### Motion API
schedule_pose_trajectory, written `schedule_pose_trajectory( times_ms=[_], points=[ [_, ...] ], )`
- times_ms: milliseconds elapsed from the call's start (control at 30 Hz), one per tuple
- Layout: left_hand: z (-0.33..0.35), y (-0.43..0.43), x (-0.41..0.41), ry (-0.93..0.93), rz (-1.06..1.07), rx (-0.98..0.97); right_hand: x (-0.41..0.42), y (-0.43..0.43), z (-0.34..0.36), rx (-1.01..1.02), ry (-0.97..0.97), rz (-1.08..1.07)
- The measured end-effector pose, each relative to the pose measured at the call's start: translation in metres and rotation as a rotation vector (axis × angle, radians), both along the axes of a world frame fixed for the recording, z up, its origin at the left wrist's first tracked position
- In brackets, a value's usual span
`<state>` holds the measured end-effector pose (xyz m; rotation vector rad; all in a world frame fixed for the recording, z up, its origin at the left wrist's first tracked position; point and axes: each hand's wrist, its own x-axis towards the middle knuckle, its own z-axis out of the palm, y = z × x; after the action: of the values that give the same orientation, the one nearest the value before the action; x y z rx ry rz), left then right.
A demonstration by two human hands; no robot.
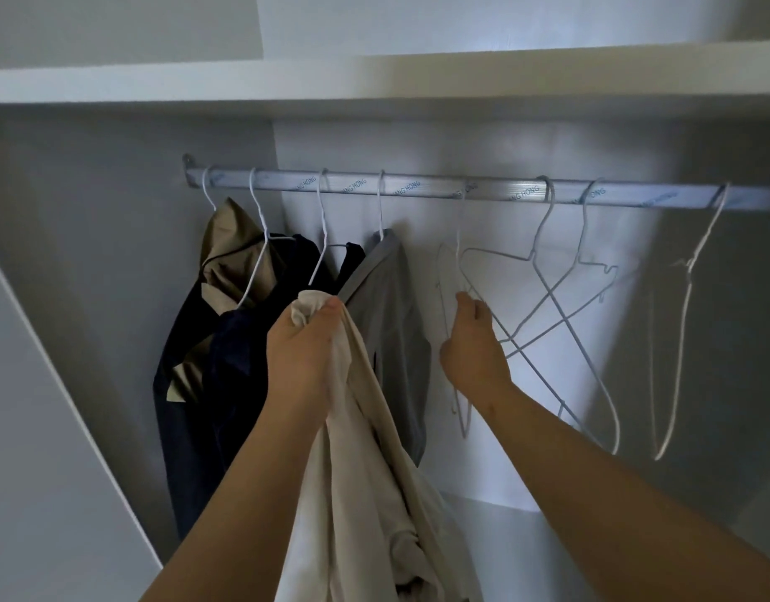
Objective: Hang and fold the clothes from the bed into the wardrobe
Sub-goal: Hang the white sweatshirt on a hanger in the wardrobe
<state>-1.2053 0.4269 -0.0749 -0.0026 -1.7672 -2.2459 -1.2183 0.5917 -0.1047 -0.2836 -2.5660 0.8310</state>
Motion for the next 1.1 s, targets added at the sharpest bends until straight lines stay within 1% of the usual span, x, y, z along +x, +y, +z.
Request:
schedule_pose_trajectory(
  times_ms=[100, 133, 167, 233, 333, 500, 633, 833, 900, 1033, 1100],
  points=[
    [0.0, -0.005, -0.005, -0.019, 0.009, 0.018, -0.011, 0.005, 0.001, -0.422, -0.083, -0.065],
    [0.0, -0.007, -0.006, -0.029, 0.014, 0.024, -0.014, 0.007, 0.002, -0.524, -0.084, -0.093],
    [0.001, -0.009, -0.008, -0.037, 0.017, 0.029, -0.016, 0.009, 0.004, -0.58, -0.064, -0.12],
    [0.002, -0.01, -0.01, -0.04, 0.011, 0.037, -0.02, 0.01, 0.006, -0.614, 0.003, -0.155],
    [0.002, -0.011, -0.01, -0.041, -0.001, 0.043, -0.021, 0.008, 0.008, -0.669, 0.084, -0.129],
    [0.0, -0.014, -0.008, -0.028, -0.028, 0.04, -0.005, -0.003, 0.009, -0.66, 0.191, -0.112],
    [-0.007, -0.016, -0.004, -0.023, -0.038, 0.023, 0.015, -0.012, -0.001, -0.635, 0.146, -0.092],
    [-0.022, -0.022, 0.01, -0.08, -0.078, 0.023, 0.057, -0.02, -0.037, -0.707, 0.13, -0.099],
    [-0.029, -0.025, 0.014, -0.098, -0.097, 0.005, 0.072, -0.021, -0.05, -0.718, 0.095, -0.074],
    [-0.039, -0.031, 0.017, -0.152, -0.119, -0.007, 0.09, -0.025, -0.057, -0.827, 0.022, 0.098],
    [-0.042, -0.033, 0.017, -0.17, -0.125, -0.02, 0.092, -0.026, -0.055, -0.898, -0.005, 0.085]
  ],
)
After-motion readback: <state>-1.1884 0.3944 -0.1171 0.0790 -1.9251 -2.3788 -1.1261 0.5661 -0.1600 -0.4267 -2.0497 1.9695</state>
